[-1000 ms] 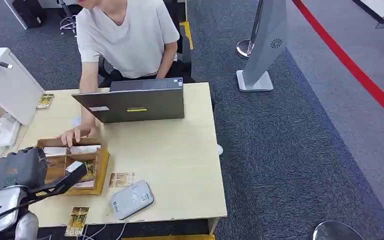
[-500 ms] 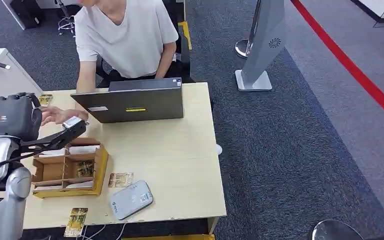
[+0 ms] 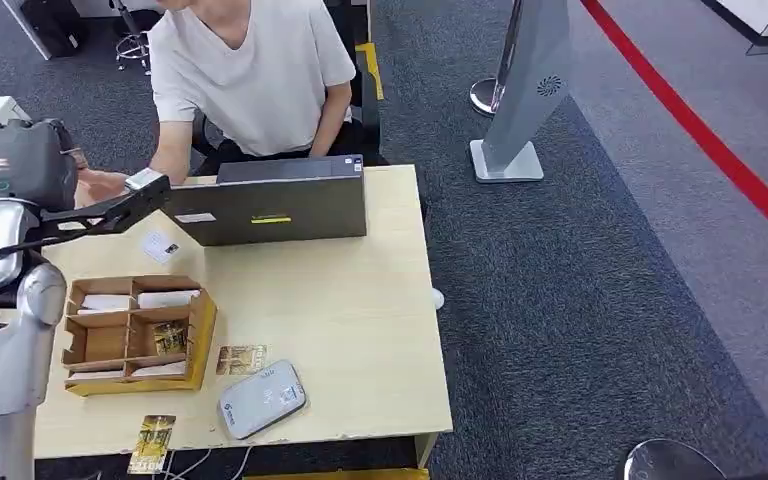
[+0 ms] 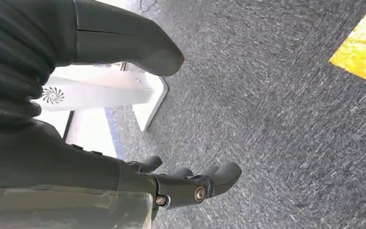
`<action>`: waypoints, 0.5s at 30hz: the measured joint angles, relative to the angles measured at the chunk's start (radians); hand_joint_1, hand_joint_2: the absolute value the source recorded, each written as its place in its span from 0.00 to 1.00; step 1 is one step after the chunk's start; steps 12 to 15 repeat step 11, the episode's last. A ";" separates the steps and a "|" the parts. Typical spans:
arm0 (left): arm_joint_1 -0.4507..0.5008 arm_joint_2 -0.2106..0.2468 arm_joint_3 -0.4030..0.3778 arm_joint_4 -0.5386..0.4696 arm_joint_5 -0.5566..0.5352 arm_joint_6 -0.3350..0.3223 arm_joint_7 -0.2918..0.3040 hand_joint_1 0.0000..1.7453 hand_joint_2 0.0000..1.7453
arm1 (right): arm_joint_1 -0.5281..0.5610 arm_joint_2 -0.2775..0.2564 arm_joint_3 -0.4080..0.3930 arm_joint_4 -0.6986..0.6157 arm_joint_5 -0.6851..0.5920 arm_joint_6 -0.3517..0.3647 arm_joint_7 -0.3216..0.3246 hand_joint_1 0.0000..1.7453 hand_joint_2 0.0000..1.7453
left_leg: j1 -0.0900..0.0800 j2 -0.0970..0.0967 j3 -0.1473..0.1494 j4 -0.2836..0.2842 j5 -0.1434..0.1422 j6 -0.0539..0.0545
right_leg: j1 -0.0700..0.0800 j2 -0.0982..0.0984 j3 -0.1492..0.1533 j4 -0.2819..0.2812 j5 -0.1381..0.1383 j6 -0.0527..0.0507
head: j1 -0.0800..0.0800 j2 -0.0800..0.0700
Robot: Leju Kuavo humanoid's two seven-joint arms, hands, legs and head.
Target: Pass the card to the sensor for recognition and then transmit it.
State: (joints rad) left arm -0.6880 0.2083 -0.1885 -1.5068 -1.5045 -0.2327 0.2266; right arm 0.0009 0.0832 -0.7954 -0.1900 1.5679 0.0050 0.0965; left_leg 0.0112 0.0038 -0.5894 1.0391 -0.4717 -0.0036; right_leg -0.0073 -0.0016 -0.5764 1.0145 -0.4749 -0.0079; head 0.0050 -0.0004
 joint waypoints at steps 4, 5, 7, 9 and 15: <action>-0.004 0.000 -0.003 0.015 0.000 0.003 -0.005 0.00 1.00 | 0.000 -0.001 0.001 0.000 0.000 0.003 0.000 0.00 1.00 | 0.000 0.000 0.000 0.000 0.000 0.000 | 0.000 0.000 0.000 0.000 0.000 0.000 | 0.000 0.000; -0.004 0.000 -0.003 0.017 0.000 0.009 -0.011 0.00 1.00 | 0.001 -0.001 0.001 0.000 0.000 0.004 0.000 0.00 1.00 | 0.000 0.000 0.000 0.000 0.000 0.000 | 0.000 0.000 0.000 0.000 0.000 0.000 | 0.000 0.000; -0.003 0.000 -0.003 0.017 0.000 0.018 -0.014 0.00 1.00 | 0.001 -0.001 0.001 0.000 0.000 0.004 0.000 0.00 1.00 | 0.000 0.000 0.000 0.000 0.000 0.000 | 0.000 0.000 0.000 0.000 0.000 0.000 | 0.000 0.000; -0.003 0.001 -0.003 0.018 0.000 0.018 -0.014 0.00 1.00 | 0.000 -0.002 0.001 0.000 0.000 0.005 0.000 0.00 1.00 | 0.000 0.000 0.000 0.000 0.000 0.000 | 0.000 0.000 0.000 0.000 0.000 0.000 | 0.000 0.000; -0.002 0.002 -0.003 0.018 0.000 0.017 -0.014 0.00 1.00 | 0.001 -0.002 0.001 0.000 0.000 0.007 0.000 0.00 1.00 | 0.000 0.000 0.000 0.000 0.000 0.000 | 0.000 0.000 0.000 0.000 0.000 0.000 | 0.000 0.000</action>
